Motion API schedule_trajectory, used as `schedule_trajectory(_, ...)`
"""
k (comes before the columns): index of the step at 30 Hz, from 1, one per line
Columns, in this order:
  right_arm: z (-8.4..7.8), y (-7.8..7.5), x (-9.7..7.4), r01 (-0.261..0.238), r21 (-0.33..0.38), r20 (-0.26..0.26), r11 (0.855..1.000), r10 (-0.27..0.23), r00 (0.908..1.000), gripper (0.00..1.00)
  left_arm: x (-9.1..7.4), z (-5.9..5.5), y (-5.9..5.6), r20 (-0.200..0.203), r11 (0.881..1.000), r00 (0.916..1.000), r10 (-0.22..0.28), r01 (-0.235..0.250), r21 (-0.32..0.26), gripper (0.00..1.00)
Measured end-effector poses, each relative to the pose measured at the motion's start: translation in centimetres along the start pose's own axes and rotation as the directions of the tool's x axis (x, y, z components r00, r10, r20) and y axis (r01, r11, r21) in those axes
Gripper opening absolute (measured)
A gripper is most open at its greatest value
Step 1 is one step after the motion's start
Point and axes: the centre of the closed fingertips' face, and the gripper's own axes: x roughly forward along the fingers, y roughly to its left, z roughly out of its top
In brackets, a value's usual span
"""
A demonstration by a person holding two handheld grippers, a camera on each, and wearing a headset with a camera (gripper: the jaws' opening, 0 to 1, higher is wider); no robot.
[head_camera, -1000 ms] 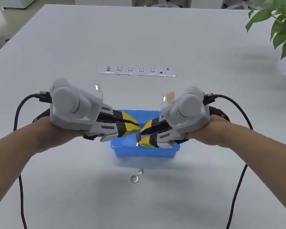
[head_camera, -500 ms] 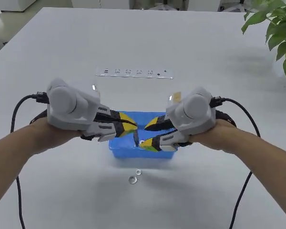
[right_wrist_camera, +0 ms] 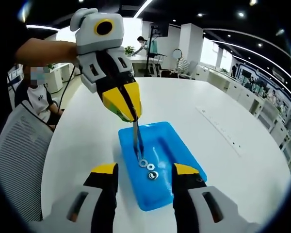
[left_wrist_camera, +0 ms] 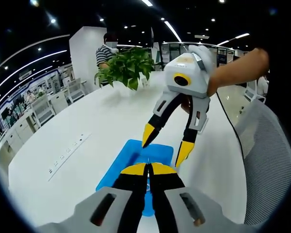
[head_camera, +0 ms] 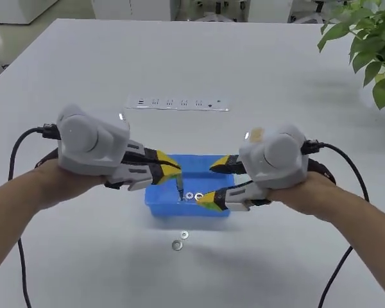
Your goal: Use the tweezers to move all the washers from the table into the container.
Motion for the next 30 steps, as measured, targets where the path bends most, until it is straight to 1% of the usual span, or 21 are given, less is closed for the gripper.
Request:
schedule_trajectory(5, -0.6, -0.1, -1.1, 0.046, 0.026, 0.004, 0.999, -0.046, 0.9989, 0.5, -0.4, 0.2, -0.1, -0.001, 1.0, 1.0, 0.003, -0.003, 0.003, 0.05)
schedule_trajectory(7, -0.8, -0.1, -1.4, 0.053, 0.031, 0.005, 0.998, -0.053, 0.9986, 0.51, -0.6, 0.3, -0.2, -0.002, 1.0, 1.0, 0.004, -0.004, 0.005, 0.05)
schedule_trajectory(14, -1.8, -0.2, -2.8, 0.109, 0.068, -0.001, 0.992, -0.11, 0.994, 0.59, -1.1, 0.6, -0.4, -0.007, 1.0, 0.9999, 0.009, -0.009, 0.0, 0.05)
schedule_trajectory(22, -2.7, 0.1, -4.4, 0.142, 0.1, 0.0, 0.985, -0.142, 0.9898, 0.64, -1.7, 0.9, -0.7, -0.01, 1.0, 0.9999, 0.012, -0.012, -0.004, 0.05)
schedule_trajectory(30, -3.3, 0.8, -5.1, 0.152, 0.1, 0.003, 0.983, -0.153, 0.9882, 0.7, -2.0, 1.2, -1.0, -0.013, 1.0, 0.9998, 0.015, -0.015, -0.006, 0.05)
